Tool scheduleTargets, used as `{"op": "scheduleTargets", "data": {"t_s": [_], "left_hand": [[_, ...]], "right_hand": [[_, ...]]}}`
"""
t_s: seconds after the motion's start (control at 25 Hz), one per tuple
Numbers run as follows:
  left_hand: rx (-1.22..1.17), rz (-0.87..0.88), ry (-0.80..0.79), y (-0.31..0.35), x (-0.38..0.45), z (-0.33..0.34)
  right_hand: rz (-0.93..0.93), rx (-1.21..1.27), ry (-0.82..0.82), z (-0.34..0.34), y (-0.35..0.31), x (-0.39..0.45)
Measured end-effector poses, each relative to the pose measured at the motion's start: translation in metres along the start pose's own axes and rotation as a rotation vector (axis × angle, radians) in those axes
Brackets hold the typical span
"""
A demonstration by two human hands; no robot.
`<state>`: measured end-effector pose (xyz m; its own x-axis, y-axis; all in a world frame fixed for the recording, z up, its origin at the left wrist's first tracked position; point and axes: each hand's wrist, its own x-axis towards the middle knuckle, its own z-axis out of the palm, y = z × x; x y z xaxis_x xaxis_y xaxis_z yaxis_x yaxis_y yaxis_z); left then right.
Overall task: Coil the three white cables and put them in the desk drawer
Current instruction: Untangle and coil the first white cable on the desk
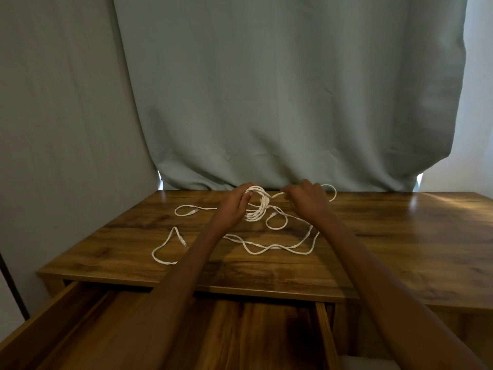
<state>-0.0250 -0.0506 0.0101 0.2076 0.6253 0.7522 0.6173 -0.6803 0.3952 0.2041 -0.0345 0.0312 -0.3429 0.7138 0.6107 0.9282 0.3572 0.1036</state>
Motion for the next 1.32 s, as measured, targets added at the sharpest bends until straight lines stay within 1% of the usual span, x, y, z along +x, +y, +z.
{"op": "scheduleTargets", "data": {"t_s": [0.04, 0.08, 0.16, 0.2, 0.24, 0.32, 0.36, 0.44, 0.56, 0.6, 0.68, 0.76, 0.88, 0.96, 1.08, 1.12, 1.16, 1.28, 1.32], "left_hand": [[-0.025, -0.003, -0.019, 0.003, -0.001, 0.0], [-0.059, -0.017, -0.034, 0.008, -0.003, 0.001], [-0.146, -0.027, -0.046, 0.016, -0.005, 0.004], [-0.183, -0.024, -0.046, 0.019, -0.005, 0.006], [-0.205, -0.022, -0.045, 0.022, -0.006, 0.008], [-0.213, -0.031, -0.027, 0.024, -0.007, 0.011], [-0.21, -0.043, -0.011, 0.024, -0.007, 0.013], [-0.192, -0.063, 0.01, 0.023, -0.007, 0.015], [-0.183, -0.081, 0.04, 0.02, -0.006, 0.018], [-0.179, -0.078, 0.051, 0.019, -0.006, 0.019], [-0.155, -0.074, 0.072, 0.02, -0.007, 0.02], [-0.124, -0.08, 0.098, 0.022, -0.006, 0.021], [-0.099, -0.094, 0.122, 0.018, -0.003, 0.022], [-0.082, -0.107, 0.132, 0.015, -0.002, 0.022], [-0.087, -0.115, 0.138, 0.018, -0.002, 0.024], [-0.086, -0.117, 0.135, 0.02, -0.002, 0.025], [-0.088, -0.117, 0.131, 0.023, -0.001, 0.027], [-0.105, -0.148, 0.131, 0.025, 0.002, 0.029], [-0.112, -0.164, 0.13, 0.024, 0.003, 0.028]], "right_hand": [[0.041, -0.045, -0.014, -0.003, -0.002, 0.0], [0.087, -0.031, -0.026, -0.004, -0.005, 0.001], [0.201, 0.068, -0.035, -0.003, -0.013, 0.007], [0.287, 0.199, -0.049, -0.004, -0.016, 0.01], [0.395, 0.426, -0.062, -0.004, -0.018, 0.015], [0.602, 1.072, -0.056, -0.005, -0.026, 0.016], [0.67, 1.327, -0.049, -0.005, -0.031, 0.013], [0.705, 1.589, -0.057, -0.002, -0.036, 0.005], [0.717, 1.817, -0.108, 0.009, -0.04, 0.002], [0.726, 1.84, -0.133, 0.01, -0.042, 0.002], [0.714, 1.8, -0.184, 0.012, -0.045, 0.003], [0.699, 1.777, -0.185, 0.012, -0.046, 0.002], [0.688, 1.855, -0.186, 0.012, -0.049, 0.0], [0.624, 1.889, -0.192, 0.013, -0.05, -0.002], [0.45, 1.896, -0.222, 0.019, -0.054, -0.007], [0.432, 1.878, -0.198, 0.023, -0.055, -0.007], [0.438, 1.845, -0.139, 0.024, -0.058, -0.006], [0.443, 1.694, 0.088, 0.023, -0.068, -0.008], [0.434, 1.607, 0.147, 0.022, -0.07, -0.01]]}}
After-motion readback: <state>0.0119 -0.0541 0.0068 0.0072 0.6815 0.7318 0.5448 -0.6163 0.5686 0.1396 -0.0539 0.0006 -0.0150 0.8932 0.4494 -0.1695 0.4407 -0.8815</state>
